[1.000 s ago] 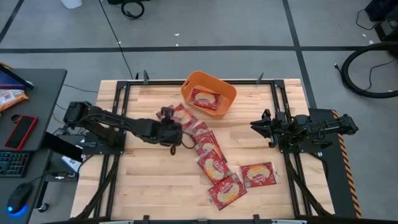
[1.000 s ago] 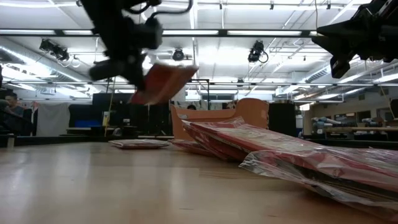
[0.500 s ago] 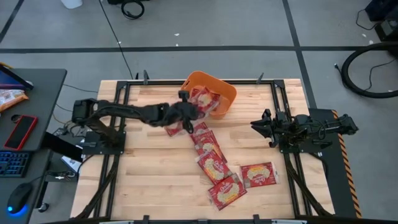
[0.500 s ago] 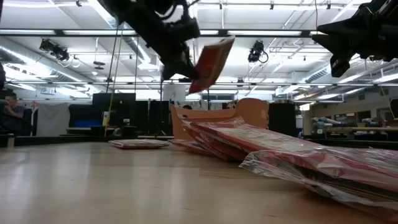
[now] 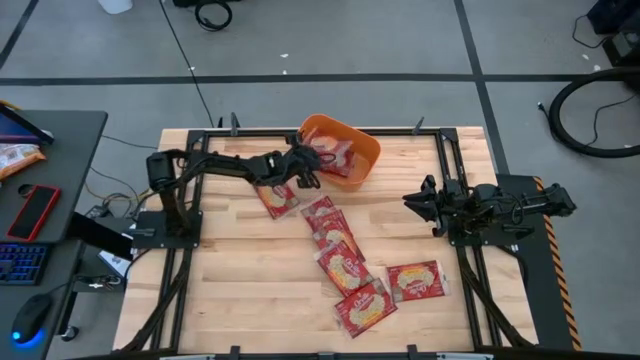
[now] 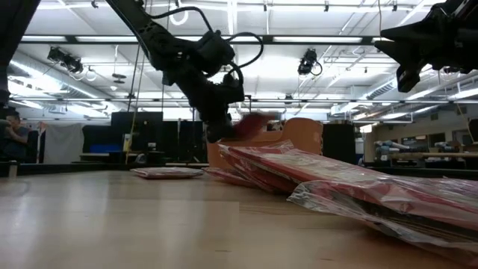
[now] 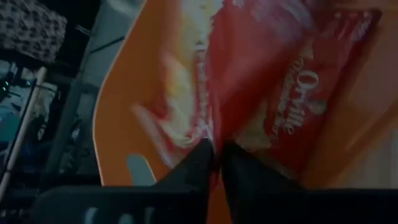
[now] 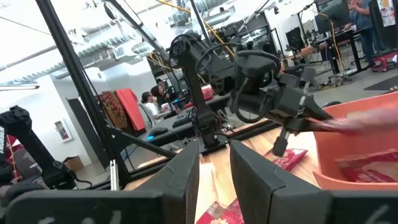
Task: Sort popcorn bags into baskets
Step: Put the red popcorn pack into the orange bin
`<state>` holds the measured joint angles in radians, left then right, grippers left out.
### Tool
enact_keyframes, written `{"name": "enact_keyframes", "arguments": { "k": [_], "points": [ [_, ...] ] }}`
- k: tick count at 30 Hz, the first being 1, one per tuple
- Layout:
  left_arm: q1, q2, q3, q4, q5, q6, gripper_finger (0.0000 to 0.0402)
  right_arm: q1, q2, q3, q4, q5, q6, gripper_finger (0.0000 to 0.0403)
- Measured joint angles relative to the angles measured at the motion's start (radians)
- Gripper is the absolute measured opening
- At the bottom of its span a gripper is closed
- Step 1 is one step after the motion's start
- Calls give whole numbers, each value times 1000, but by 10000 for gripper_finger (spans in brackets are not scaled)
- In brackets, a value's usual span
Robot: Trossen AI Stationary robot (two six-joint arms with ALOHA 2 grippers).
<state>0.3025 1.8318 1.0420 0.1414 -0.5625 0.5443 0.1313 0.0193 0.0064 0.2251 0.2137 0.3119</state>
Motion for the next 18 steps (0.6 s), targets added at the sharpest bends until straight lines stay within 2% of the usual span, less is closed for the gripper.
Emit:
{"name": "enact_keyframes", "arguments": {
  "k": [5, 8, 13, 18],
  "points": [
    [-37, -27, 0, -27, 5, -9, 121, 0, 0, 0, 1, 0, 0, 96],
    [-84, -62, 1, -86, 36, -6, 148, 0, 0, 0, 2, 0, 0, 96],
    [-193, -122, 2, -290, 151, 62, 159, 0, 0, 0, 7, 1, 0, 96],
    [-276, -130, 2, -567, 128, 15, 159, 0, 0, 0, 7, 1, 0, 96]
  ]
}}
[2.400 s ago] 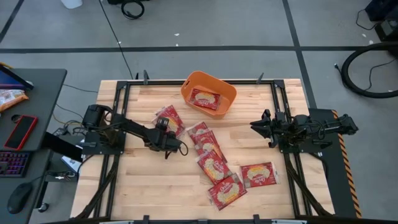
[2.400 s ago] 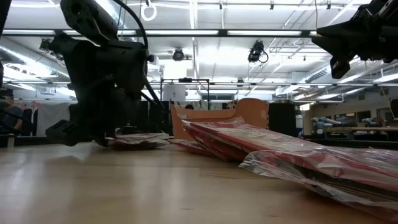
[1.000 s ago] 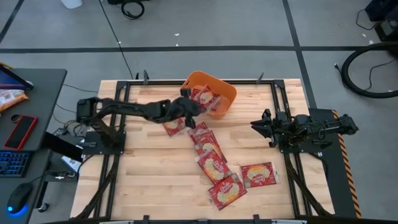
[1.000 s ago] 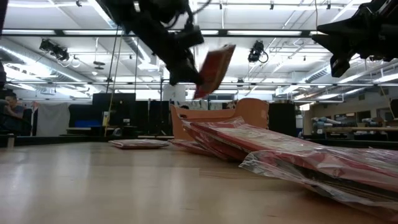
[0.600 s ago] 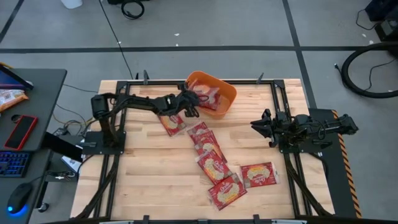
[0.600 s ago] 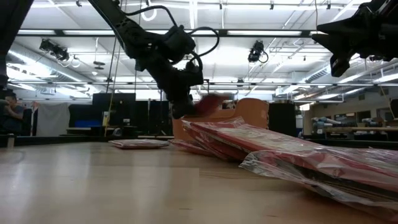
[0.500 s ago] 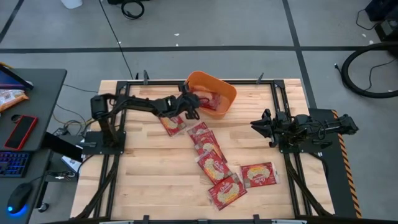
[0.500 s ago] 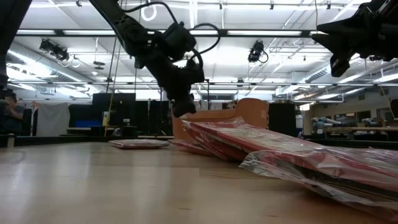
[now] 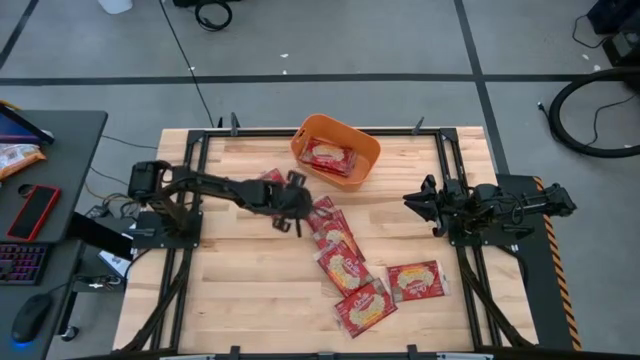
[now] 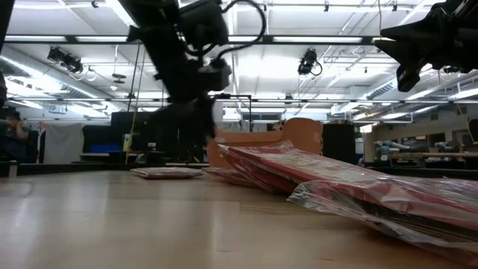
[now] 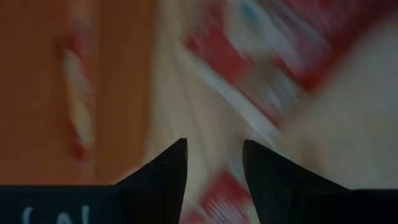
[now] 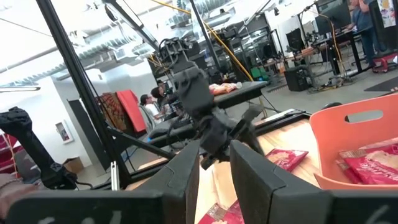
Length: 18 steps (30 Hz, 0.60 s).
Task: Sort popcorn bags into baskets
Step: Put the red popcorn pack into the orange bin
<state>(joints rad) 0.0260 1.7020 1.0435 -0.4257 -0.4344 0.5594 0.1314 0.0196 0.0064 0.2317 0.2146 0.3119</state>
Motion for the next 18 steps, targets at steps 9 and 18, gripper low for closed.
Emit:
{"name": "enact_keyframes", "arguments": {
  "k": [9, 18],
  "points": [
    [-37, -1, -26, -423, -134, -208, 182, 0, 0, 0, 0, 0, 0, 96],
    [-10, -1, -205, -311, -255, -137, 231, 0, 0, 0, 0, 0, 0, 96]
  ]
}}
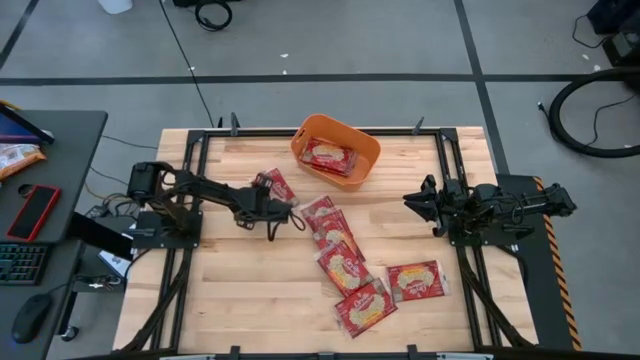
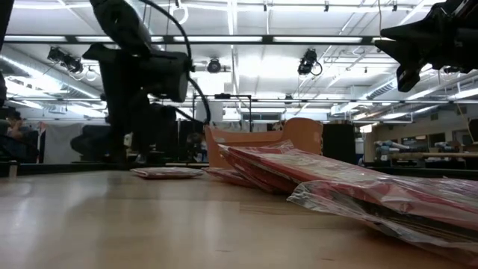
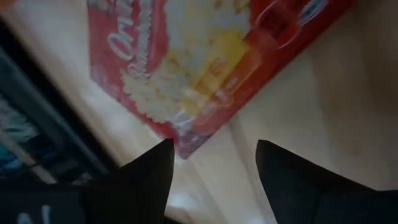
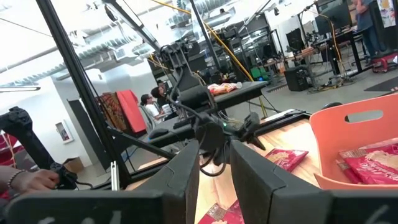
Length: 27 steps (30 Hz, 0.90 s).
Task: Sort popcorn bags into baskets
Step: Put the red popcorn pack into the orange bin
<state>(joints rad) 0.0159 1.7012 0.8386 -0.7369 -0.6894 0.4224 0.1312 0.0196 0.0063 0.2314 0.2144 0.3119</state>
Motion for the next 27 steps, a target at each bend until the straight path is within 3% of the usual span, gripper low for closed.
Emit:
{"name": "enact_keyframes", "arguments": {
  "k": [8, 14, 18, 24, 27],
  "points": [
    [24, 0, -68, 151, -10, 119, 226, 0, 0, 0, 0, 0, 0, 96],
    [56, -2, -96, 254, -7, 220, 199, 0, 0, 0, 0, 0, 0, 96],
    [78, -5, -95, 246, 49, 243, 144, 0, 0, 0, 0, 0, 0, 96],
    [88, -3, -94, 260, 128, 214, 22, 0, 0, 0, 0, 0, 0, 96],
    [85, -2, -85, 248, 132, 177, 11, 0, 0, 0, 0, 0, 0, 96]
  ]
}}
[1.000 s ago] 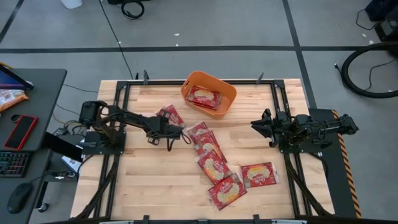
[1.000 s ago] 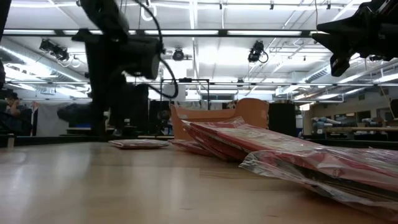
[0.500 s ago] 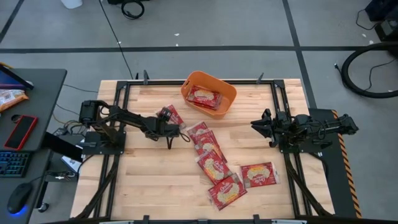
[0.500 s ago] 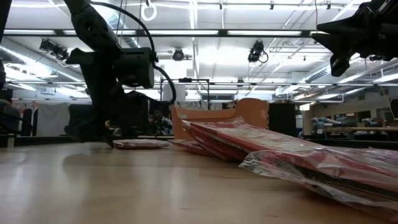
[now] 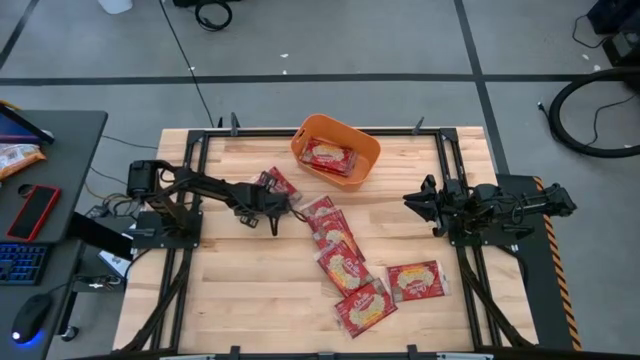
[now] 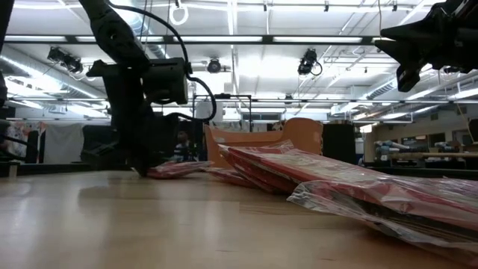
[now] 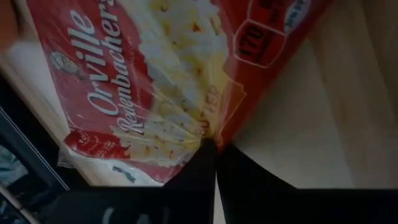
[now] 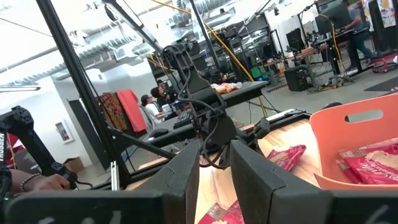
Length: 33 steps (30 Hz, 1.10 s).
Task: Sort popcorn bags into baskets
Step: Put the red popcorn pack into the orange bin
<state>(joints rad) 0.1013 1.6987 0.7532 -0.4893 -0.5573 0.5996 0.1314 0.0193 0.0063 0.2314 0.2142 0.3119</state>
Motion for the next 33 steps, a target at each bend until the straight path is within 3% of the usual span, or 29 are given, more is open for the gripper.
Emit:
{"name": "enact_keyframes", "arguments": {
  "k": [5, 20, 26, 33],
  "points": [
    [-21, -5, 79, -97, 15, -18, 5, 0, 0, 0, 0, 0, 0, 96],
    [-111, -129, 444, -178, -52, -20, 1, 0, 0, 0, 0, 0, 0, 96],
    [-99, -131, 496, -28, -65, -10, 1, 0, 0, 0, 2, 0, 0, 96],
    [14, -81, 496, 134, -54, -43, 1, 0, 0, 0, 1, 0, 0, 96]
  ]
}}
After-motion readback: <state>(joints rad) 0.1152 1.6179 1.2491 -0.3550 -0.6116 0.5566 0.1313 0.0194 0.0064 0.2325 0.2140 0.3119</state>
